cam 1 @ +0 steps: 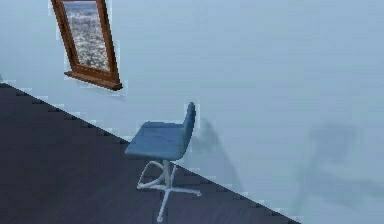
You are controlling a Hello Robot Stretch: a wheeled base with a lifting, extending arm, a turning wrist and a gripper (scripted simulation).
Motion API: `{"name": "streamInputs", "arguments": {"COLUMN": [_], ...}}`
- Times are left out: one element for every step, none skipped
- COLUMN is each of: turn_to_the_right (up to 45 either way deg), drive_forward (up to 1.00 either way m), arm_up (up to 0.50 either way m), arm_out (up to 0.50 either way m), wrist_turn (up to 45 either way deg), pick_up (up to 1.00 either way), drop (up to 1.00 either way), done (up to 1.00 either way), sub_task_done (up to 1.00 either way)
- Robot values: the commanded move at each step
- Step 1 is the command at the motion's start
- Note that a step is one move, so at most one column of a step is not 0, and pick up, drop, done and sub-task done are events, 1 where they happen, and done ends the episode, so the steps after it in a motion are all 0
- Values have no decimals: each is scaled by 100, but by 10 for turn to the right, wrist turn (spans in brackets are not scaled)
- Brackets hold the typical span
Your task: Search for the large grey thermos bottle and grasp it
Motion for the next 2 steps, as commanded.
{"name": "streamInputs", "arguments": {"turn_to_the_right": [0,0], "drive_forward": [0,0], "arm_up": [10,0], "arm_out": [0,0], "wrist_turn": [0,0], "pick_up": [0,0], "drop": [0,0], "done": [0,100], "sub_task_done": [0,0]}}
